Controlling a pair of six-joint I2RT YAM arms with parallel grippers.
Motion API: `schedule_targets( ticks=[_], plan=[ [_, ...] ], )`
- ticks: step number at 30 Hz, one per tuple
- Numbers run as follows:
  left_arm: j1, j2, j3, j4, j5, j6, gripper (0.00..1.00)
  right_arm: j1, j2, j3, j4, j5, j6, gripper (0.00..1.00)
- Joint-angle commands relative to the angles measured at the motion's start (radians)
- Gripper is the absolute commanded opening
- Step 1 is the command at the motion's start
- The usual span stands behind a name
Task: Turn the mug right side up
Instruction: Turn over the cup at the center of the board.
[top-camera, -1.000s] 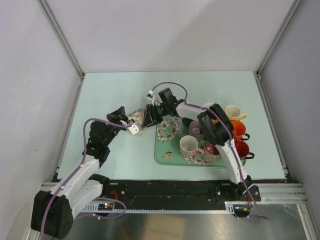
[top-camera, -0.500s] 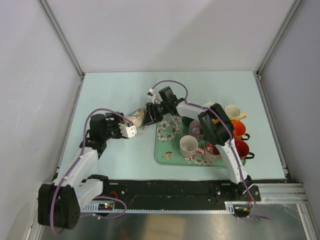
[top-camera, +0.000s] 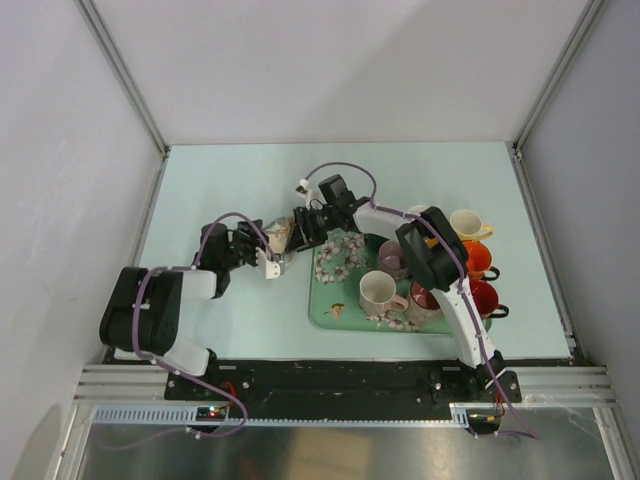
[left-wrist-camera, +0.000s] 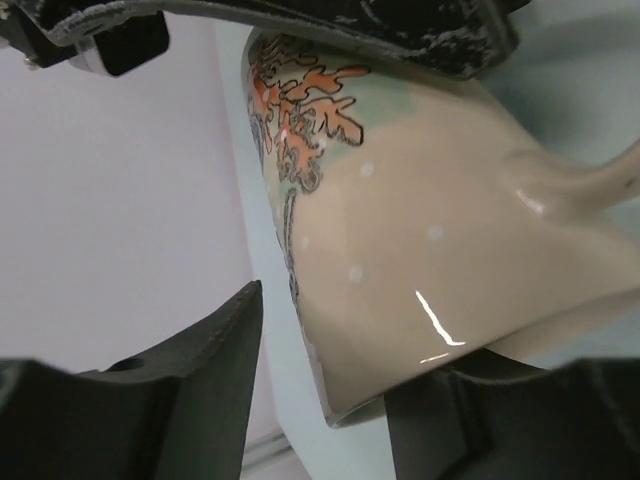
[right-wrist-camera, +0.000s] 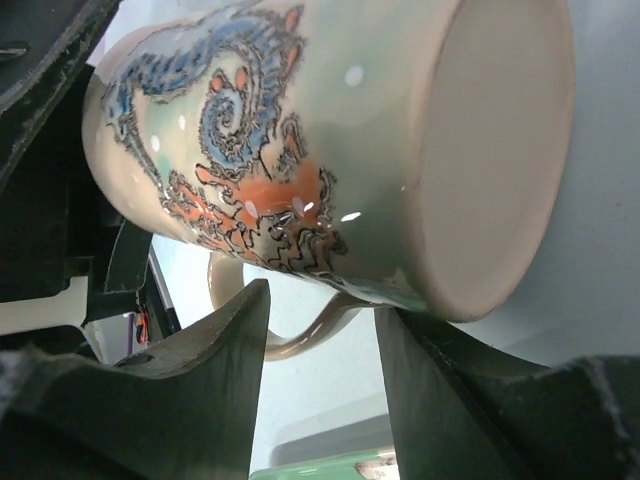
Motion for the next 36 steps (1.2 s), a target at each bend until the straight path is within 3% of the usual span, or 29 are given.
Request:
schedule_targets(
  ticks=[1,6,10,13,15,21,26,29,32,36],
  plan=[
    [-0.028,0.054,0.017,0.338,0.05,0.008,0.48,-0.016,-0.067,-0.01,-0.002,0.004,-0.013,0.51],
    [-0.07,-0.072,-0.025,0.294,-0.012,-0.074,0.27,-0.035,-0.079,0.024,-0.008,0.012,-0.006,0.54],
    [-0.097,-0.284,0.007,-0.045,-0.111,-0.145,0.09,-0.043,-0.094,0.064,0.003,0.018,0.016,0.58],
    [-0.119,-0.415,0.113,-0.453,-0.164,-0.241,0.04,-0.047,-0.11,0.09,0.017,0.015,0.03,0.61],
    [-0.137,-0.47,0.173,-0.635,-0.202,-0.339,0.01,-0.051,-0.123,0.105,0.022,0.014,0.032,0.62],
    [-0.168,-0.49,0.347,-0.924,-0.352,-0.727,0.0,-0.071,-0.218,0.097,0.006,0.012,-0.062,0.65],
    [-0.169,-0.361,0.583,-1.183,-0.399,-1.093,0.0,-0.096,-0.36,0.069,-0.162,0.033,-0.366,0.65],
    [-0.169,-0.3,0.671,-1.299,-0.36,-1.262,0.0,-0.102,-0.489,-0.087,-0.141,0.041,-0.591,0.66],
    [-0.17,-0.261,0.705,-1.389,-0.315,-1.354,0.0,-0.095,-0.625,-0.251,-0.038,-0.02,-0.787,0.68],
    [-0.17,-0.238,0.71,-1.437,-0.314,-1.342,0.0,-0.049,-0.679,-0.294,-0.108,-0.086,-1.041,0.68]
  ],
)
